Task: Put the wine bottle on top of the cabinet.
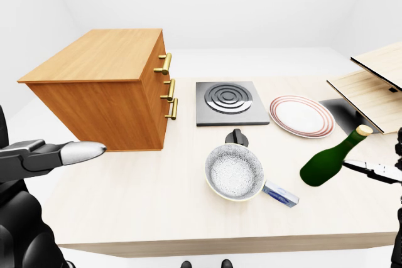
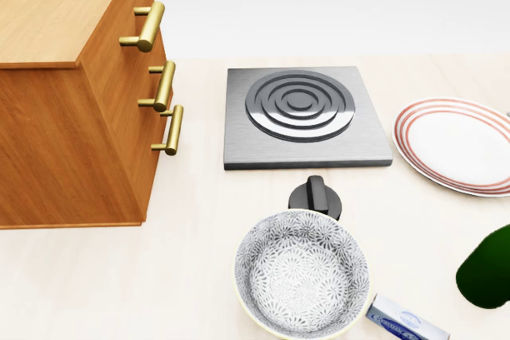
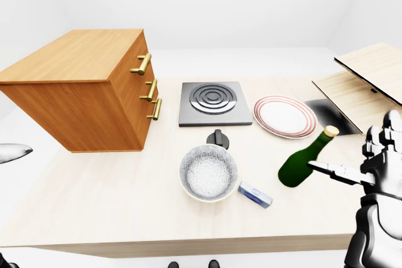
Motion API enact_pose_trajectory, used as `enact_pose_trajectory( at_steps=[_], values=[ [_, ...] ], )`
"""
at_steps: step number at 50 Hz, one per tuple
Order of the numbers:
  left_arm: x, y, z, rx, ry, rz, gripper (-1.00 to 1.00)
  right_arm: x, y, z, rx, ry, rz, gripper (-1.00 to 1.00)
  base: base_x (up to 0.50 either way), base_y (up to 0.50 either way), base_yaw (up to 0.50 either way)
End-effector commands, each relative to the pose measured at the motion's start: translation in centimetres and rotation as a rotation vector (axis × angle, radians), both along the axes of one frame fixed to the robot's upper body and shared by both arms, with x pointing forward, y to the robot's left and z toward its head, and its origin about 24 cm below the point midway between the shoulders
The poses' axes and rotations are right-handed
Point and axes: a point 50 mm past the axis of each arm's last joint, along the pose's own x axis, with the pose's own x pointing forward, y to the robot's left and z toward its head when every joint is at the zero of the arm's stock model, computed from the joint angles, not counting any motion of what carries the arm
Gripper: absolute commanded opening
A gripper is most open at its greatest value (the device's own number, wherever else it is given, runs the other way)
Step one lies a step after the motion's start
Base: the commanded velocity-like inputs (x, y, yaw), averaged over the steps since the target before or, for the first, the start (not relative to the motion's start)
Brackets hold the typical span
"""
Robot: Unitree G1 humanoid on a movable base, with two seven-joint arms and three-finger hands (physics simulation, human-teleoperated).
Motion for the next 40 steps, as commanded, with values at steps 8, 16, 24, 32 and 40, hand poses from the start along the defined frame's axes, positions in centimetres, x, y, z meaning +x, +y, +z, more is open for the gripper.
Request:
enact_pose_trajectory(
  at_steps=[8, 16, 24, 32, 40],
  values=[
    [-0.1, -0.2, 0.1, 0.006, -0.006, -0.003, 1.00, 0.9, -0.4, -3.2, 0.079, 0.085, 0.000, 1.00, 0.00, 0.00, 0.00],
    [0.0, -0.2, 0.0, 0.008, -0.001, -0.004, 1.00, 3.9, -0.4, -3.8, 0.088, 0.114, 0.034, 1.00, 0.00, 0.00, 0.00],
    [0.0, -0.2, -0.1, 0.008, 0.003, -0.005, 1.00, 5.3, -0.9, -4.4, 0.087, 0.133, 0.026, 1.00, 0.00, 0.00, 0.00],
    [0.2, -0.3, -0.3, 0.010, 0.017, -0.007, 1.00, 6.7, -1.4, -5.5, 0.117, 0.201, 0.022, 1.00, 0.00, 0.00, 0.00],
    [0.3, -0.3, -0.5, 0.009, 0.026, -0.007, 1.00, 6.8, -0.5, -6.8, 0.160, 0.229, 0.062, -1.00, 0.00, 0.00, 0.00]
  ],
)
